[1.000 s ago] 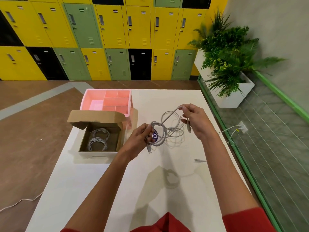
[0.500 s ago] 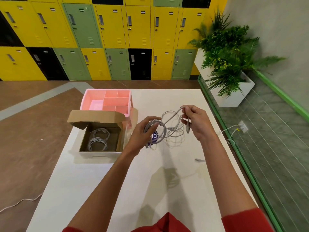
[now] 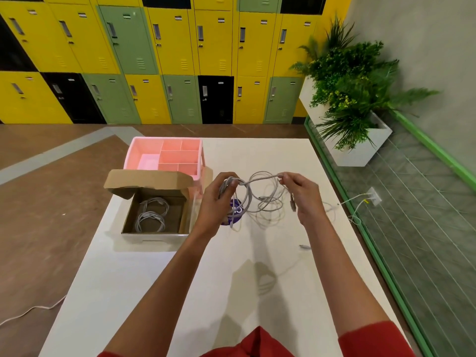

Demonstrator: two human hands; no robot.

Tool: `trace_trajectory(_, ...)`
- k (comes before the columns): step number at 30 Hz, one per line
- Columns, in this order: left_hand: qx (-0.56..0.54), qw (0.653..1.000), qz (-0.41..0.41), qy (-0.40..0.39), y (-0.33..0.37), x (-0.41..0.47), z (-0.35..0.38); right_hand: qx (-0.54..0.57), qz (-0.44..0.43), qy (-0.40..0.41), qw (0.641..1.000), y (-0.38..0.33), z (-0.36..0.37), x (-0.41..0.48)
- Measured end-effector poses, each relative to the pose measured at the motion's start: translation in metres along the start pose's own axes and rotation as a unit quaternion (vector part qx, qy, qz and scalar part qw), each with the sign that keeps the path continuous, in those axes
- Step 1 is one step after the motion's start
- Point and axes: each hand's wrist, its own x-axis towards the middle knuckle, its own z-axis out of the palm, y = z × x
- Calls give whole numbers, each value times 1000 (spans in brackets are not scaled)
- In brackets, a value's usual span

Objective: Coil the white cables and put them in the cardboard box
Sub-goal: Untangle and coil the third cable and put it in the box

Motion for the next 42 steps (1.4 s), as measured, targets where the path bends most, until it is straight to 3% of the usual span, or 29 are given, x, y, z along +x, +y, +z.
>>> trace_trajectory(7, -89, 993, -42, -61, 7, -3, 0, -70, 15, 1, 997, 34, 16, -12)
trace_trajectory(14, -72, 993, -43, -77, 3, -7, 2, 75, 60, -5, 995, 19, 36, -16)
trace_trajectory(17, -56, 996, -37, -60, -1, -7, 2, 123, 77, -44, 989, 11, 38, -18)
trace_trajectory(23, -41, 998, -33, -19, -4, -5, 7, 76, 114, -130, 982, 10, 36, -27)
trace_trajectory(30, -33, 998, -37, -49, -5, -6, 3, 87, 163, -176, 967, 12, 29, -30)
trace_trajectory(38, -126, 970, -111, -174, -9, -6, -9, 99, 202, -234, 946, 8, 26, -30)
trace_trajectory(42, -168, 965, -140, -144, -7, -6, -10, 78, 195, -261, 942, 3, 24, -32)
